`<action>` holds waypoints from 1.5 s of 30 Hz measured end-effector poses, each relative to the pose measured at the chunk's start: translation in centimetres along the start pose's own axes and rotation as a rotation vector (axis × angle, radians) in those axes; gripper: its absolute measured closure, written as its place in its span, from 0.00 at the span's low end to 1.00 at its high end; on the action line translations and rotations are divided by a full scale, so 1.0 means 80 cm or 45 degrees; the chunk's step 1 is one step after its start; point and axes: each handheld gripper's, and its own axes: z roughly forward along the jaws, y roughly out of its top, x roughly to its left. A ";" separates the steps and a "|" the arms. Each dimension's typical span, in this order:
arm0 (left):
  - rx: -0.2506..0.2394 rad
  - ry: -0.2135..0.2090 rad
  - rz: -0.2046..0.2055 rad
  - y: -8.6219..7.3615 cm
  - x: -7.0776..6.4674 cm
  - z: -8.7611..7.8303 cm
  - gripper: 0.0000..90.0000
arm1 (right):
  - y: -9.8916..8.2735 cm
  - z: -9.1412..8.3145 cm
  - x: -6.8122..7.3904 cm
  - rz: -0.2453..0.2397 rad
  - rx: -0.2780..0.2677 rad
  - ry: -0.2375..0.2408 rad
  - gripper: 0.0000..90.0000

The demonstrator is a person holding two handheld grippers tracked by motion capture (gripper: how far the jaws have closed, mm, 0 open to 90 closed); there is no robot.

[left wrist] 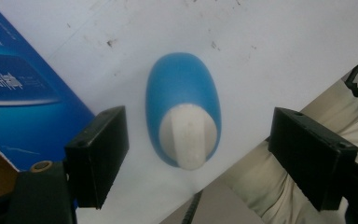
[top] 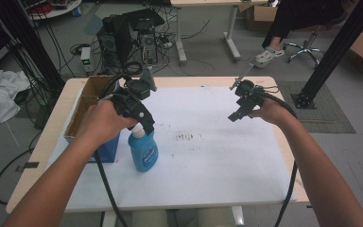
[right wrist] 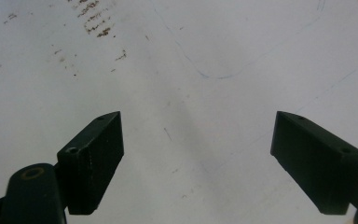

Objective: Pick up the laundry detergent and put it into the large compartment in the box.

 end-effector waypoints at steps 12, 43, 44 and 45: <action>0.014 -0.012 -0.015 -0.002 0.003 0.020 0.23 | 0.000 0.003 0.000 0.004 0.004 0.005 0.19; 0.061 0.018 -0.020 -0.008 0.004 0.081 0.23 | 0.004 0.015 0.002 -0.013 0.011 0.025 0.19; 0.061 0.018 -0.020 -0.008 0.004 0.081 0.23 | 0.004 0.015 0.002 -0.013 0.011 0.025 0.19; 0.060 0.019 -0.017 -0.008 0.004 0.083 0.23 | 0.004 0.015 0.003 -0.013 0.013 0.024 0.19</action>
